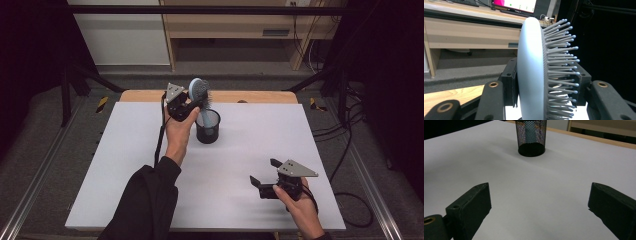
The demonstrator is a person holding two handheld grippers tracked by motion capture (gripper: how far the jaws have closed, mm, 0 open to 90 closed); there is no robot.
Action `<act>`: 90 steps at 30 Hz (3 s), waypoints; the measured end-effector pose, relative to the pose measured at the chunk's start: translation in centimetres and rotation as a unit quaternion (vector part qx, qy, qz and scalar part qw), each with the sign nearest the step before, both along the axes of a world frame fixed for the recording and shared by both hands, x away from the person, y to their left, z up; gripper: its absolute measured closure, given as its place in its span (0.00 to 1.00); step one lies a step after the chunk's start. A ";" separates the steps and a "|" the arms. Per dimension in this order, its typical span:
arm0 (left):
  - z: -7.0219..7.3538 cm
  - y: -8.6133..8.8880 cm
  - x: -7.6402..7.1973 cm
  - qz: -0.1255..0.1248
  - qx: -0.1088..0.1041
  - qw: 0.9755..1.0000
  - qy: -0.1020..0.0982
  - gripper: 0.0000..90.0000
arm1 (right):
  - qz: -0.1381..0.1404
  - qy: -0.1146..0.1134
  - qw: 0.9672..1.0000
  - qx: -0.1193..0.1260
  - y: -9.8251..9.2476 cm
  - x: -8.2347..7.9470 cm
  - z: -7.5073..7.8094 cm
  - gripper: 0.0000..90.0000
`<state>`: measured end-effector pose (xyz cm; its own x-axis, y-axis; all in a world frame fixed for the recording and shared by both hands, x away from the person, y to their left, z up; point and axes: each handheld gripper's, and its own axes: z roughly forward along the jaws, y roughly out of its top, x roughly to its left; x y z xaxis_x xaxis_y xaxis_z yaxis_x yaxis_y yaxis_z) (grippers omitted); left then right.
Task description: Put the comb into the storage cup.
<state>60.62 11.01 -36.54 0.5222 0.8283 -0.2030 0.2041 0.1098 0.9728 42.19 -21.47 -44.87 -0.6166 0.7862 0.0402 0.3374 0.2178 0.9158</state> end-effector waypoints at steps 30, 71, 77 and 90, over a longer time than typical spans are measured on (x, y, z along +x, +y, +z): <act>-1.0 0.2 0.3 0.007 -0.017 1.000 0.017 0.56 | 0.001 0.002 1.000 -0.001 0.0 0.1 -0.1 0.05; -1.9 0.0 0.3 0.003 -0.017 1.000 0.023 0.56 | 0.003 0.004 1.000 -0.003 0.1 0.0 -0.1 0.06; -1.9 -0.1 0.3 0.003 -0.015 1.000 0.021 0.56 | 0.003 0.004 1.000 -0.003 0.1 0.0 -0.1 0.06; -2.0 0.2 0.3 0.002 -0.015 1.000 0.021 0.55 | 0.004 0.004 1.000 -0.004 0.2 0.0 -0.2 0.06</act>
